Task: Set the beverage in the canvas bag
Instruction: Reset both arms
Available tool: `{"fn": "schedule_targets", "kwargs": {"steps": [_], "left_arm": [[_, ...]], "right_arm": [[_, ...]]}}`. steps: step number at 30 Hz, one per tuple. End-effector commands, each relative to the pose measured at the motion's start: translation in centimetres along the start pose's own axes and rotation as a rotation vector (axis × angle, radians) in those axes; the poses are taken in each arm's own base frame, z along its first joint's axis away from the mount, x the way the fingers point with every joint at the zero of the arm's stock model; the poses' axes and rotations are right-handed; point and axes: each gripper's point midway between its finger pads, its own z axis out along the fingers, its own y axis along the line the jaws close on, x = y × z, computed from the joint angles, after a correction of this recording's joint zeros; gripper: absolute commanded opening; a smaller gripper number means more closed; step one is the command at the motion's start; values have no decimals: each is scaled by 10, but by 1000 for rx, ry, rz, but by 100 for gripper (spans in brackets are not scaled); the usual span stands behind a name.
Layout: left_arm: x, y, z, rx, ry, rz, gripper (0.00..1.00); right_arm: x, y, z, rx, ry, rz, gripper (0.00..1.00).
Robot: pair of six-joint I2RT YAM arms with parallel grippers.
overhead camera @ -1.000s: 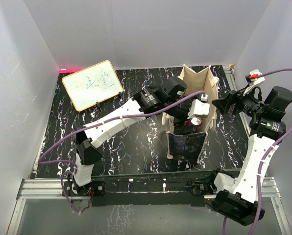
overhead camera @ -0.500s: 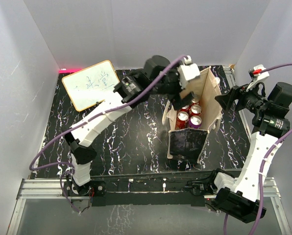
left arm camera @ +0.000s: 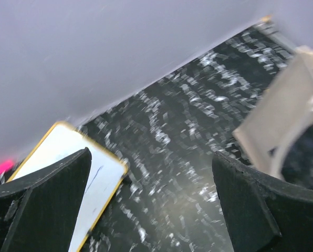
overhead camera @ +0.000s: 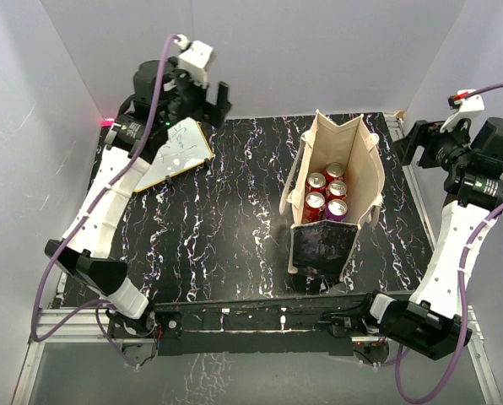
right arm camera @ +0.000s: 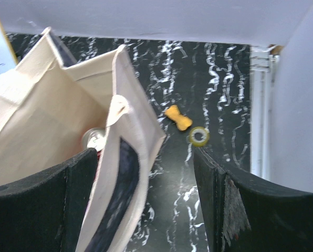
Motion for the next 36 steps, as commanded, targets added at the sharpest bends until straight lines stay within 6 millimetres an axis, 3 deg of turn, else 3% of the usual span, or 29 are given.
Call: {"fn": "schedule_targets", "kwargs": {"steps": [1, 3, 7, 15, 18, 21, 28, 29, 36], "left_arm": [[28, 61, -13, -171, 27, -83, 97], [44, 87, -16, -253, 54, -98, 97], [56, 113, -19, -303, 66, -111, 97], [72, 143, -4, -348, 34, -96, 97], [91, 138, 3, -306, 20, -43, 97], [85, 132, -1, -296, -101, -1, 97], [77, 125, -16, -306, -183, -48, 97], [70, 125, -26, -325, -209, -52, 97], [114, 132, -37, -426, -87, -146, 97]], "right_arm": [[-37, -29, 0, 136, -84, -96, 80], [-35, -35, 4, 144, -71, -116, 83], [-28, -40, 12, 127, -53, -142, 98], [-4, -35, 34, 28, -58, -106, 99], [-4, -53, 39, 116, -97, -97, 99], [-14, -69, 42, 195, -152, -97, 99], [-48, -59, 44, 134, -251, -81, 99], [-50, -59, 43, 142, -253, -75, 99], [-39, -65, 42, 266, -191, -165, 99]]}}
